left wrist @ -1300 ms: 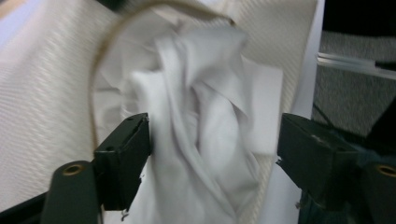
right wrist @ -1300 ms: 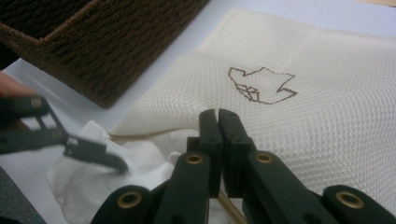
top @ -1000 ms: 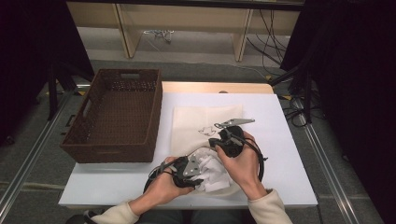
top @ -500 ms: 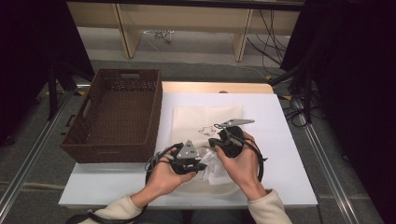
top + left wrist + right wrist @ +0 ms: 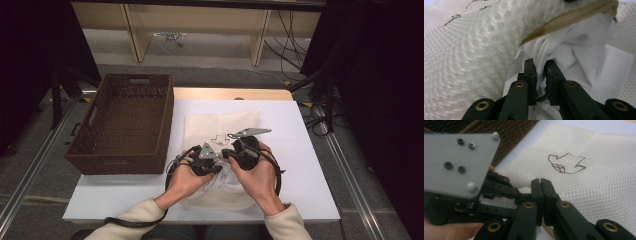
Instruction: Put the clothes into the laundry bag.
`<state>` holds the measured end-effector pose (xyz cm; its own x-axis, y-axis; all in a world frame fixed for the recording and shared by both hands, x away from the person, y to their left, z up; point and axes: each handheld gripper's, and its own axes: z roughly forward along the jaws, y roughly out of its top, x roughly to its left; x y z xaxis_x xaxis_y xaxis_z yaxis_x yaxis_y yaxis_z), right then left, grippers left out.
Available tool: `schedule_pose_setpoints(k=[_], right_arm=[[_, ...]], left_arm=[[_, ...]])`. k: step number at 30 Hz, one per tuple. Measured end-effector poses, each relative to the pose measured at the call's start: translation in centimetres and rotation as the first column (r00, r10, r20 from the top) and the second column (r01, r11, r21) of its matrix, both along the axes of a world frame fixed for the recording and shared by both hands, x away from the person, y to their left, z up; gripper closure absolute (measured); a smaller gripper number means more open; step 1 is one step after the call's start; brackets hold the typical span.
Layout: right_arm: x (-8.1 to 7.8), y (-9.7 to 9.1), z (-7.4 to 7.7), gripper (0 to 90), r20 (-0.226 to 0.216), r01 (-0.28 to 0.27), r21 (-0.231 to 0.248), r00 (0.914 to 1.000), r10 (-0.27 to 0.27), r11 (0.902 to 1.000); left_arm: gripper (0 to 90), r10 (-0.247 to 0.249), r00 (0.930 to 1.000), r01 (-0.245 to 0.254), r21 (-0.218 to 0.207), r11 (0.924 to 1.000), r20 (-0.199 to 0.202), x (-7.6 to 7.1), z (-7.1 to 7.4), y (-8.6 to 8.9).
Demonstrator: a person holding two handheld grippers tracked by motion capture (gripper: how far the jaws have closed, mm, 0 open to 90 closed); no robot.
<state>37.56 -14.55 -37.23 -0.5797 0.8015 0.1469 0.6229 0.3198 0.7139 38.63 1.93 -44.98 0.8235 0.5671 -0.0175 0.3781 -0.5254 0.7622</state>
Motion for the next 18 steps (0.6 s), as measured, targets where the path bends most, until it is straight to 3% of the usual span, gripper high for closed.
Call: schedule_pose_setpoints(k=[2, 4, 6, 7, 9, 10, 14, 16, 17, 18], right_arm=[[0.1, -0.1, 0.0, 90.0, -0.01, 0.01, 0.001, 0.9999, -0.01, 0.9999], [0.3, -0.4, -0.1, 90.0, 0.006, -0.011, -0.006, 0.9999, 0.011, 0.9999], [0.1, -0.3, 0.0, 90.0, -0.028, 0.021, 0.007, 0.9994, -0.02, 0.9998], [0.2, -0.4, -0.1, 90.0, -0.006, 0.011, 0.007, 0.9999, -0.011, 0.9999], [0.2, -0.4, 0.1, 90.0, -0.005, 0.025, -0.01, 0.9997, -0.025, 0.9997], [0.2, -0.5, 0.1, 90.0, -0.001, 0.013, -0.011, 0.9999, -0.013, 0.9998], [0.1, -0.4, 0.1, 90.0, -0.016, 0.021, 0.008, 0.9997, -0.021, 0.9997], [0.0, -0.3, 0.2, 90.0, -0.028, 0.032, 0.011, 0.9991, -0.032, 0.9994], [0.3, -0.5, 0.1, 90.0, -0.003, 0.006, 0.006, 1.0, -0.006, 1.0], [0.3, -0.6, 0.1, 90.0, -0.004, 0.013, 0.005, 0.9999, -0.013, 0.9999]], left_arm=[[72.5, -0.005, 0.9999, 0.005, -0.004, 1.0, 0.015, -0.2, 0.1, 0.1], [58.3, -0.02, 0.9996, 0.02, -0.001, 0.9998, 0.017, -0.5, 0.4, 0.5], [47.6, -0.043, 0.9988, 0.043, -0.01, 0.999, 0.024, -1.3, 1.0, 1.1], [42.2, -0.056, 0.998, 0.056, -0.016, 0.9983, 0.029, -1.7, 1.2, 1.3], [35.2, -0.072, 0.9969, 0.073, -0.029, 0.997, 0.033, -2.6, 1.9, 2.2], [33.7, -0.066, 0.9956, 0.067, -0.013, 0.9976, 0.066, -2.8, 2.2, 2.7], [31.2, -0.089, 0.9941, 0.09, -0.01, 0.9959, 0.062, -4.3, 2.5, 4.0], [31.3, -0.092, 0.9932, 0.091, 0.016, 0.9957, 0.072, -4.7, 2.2, 4.4], [32.0, -0.089, 0.9924, 0.086, 0.037, 0.9956, 0.085, -4.8, 1.9, 4.6], [32.7, -0.095, 0.9913, 0.091, 0.053, 0.9944, 0.091, -4.8, 1.6, 4.7]])
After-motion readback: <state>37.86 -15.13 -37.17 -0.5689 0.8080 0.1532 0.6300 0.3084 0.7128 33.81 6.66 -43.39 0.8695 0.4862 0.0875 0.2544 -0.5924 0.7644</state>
